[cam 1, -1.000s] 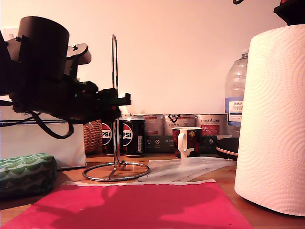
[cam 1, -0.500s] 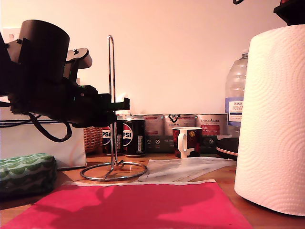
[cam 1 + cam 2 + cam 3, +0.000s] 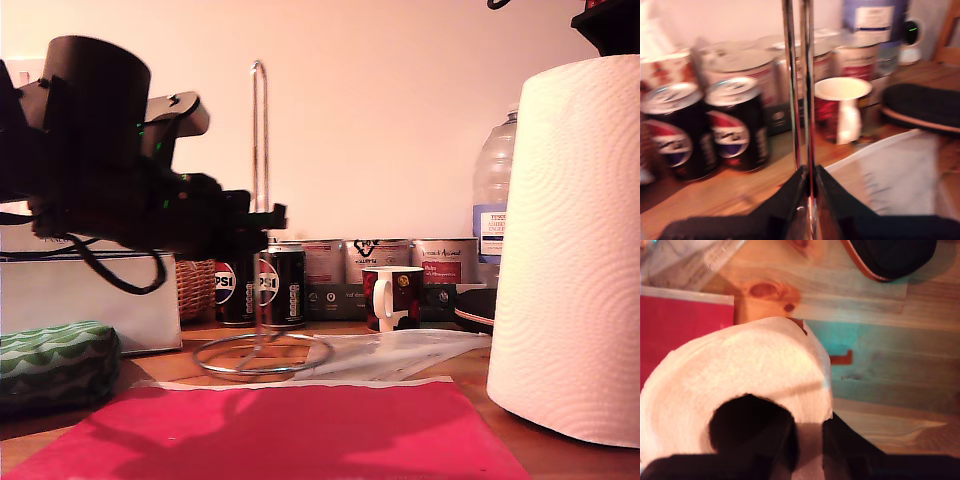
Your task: Insert the paper towel roll into the metallic stand.
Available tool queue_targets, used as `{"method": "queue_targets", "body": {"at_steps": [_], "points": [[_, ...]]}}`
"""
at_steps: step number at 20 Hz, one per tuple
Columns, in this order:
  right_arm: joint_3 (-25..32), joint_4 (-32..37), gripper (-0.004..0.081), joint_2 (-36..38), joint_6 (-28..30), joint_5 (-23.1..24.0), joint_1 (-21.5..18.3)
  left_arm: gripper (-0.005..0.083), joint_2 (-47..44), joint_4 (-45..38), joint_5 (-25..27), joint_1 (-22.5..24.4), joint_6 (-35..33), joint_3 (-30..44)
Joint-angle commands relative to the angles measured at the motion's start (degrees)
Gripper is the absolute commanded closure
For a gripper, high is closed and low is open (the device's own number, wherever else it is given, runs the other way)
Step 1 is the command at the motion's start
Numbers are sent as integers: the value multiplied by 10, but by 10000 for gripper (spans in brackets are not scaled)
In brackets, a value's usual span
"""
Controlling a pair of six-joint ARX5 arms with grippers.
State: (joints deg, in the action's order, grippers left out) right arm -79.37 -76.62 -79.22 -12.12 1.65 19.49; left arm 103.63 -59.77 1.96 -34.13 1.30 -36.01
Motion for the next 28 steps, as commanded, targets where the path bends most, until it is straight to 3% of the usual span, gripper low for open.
{"method": "queue_targets", "body": {"at_steps": [1, 10, 16, 22, 28], "points": [[1, 5, 782, -1, 2, 0, 0, 798, -14, -14, -3, -7, -4, -5], [1, 7, 782, -1, 2, 0, 0, 798, -116, 64, -30, -18, -18, -5], [1, 7, 782, -1, 2, 0, 0, 797, -186, 166, -33, -47, -5, -3], [1, 5, 782, -1, 2, 3, 0, 797, -257, 115, -12, -95, 50, 89], [1, 5, 782, -1, 2, 3, 0, 797, -314, 131, 9, -158, 54, 139]]}}
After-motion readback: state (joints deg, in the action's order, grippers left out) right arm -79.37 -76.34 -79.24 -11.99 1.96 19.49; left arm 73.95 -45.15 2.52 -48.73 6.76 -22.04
